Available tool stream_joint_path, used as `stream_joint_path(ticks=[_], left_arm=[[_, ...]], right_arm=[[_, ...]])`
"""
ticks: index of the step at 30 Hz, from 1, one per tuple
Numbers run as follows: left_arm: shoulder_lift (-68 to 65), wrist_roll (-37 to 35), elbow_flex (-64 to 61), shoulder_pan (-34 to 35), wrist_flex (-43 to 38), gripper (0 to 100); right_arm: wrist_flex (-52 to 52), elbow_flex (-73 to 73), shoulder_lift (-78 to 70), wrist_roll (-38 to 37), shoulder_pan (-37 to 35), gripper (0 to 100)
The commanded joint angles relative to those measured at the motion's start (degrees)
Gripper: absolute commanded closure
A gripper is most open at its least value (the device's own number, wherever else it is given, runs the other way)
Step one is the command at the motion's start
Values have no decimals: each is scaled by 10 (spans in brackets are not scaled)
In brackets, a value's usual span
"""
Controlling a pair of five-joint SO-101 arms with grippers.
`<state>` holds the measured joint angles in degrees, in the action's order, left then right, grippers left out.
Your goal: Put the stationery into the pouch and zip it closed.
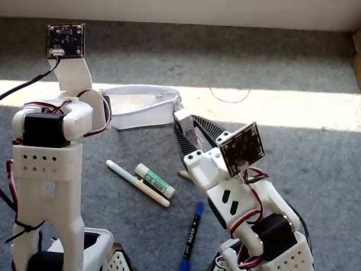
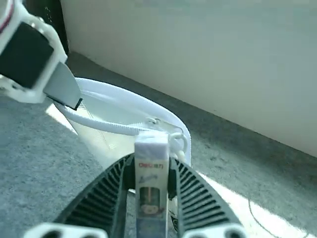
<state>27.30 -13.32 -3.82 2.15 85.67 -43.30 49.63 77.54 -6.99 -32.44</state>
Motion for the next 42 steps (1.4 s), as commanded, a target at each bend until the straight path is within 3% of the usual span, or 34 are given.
stream_joint_path(ticks=[1, 7, 17, 24, 32, 42], left_arm=[[2, -5, -4, -7, -7, 993], [2, -4, -3, -7, -7, 993], [2, -4, -3, -7, -11, 993], [2, -4, -3, -7, -11, 993], [2, -4, -3, -7, -11, 993], [2, -4, -4, -7, -9, 993]], right_arm=[[50, -8, 9, 2, -19, 992], [108, -8, 8, 2, -46, 992], [327, 2, 7, 4, -77, 992], [465, 86, 7, 5, -77, 992], [530, 123, 0, 5, -77, 993], [606, 117, -147, 5, -77, 993]])
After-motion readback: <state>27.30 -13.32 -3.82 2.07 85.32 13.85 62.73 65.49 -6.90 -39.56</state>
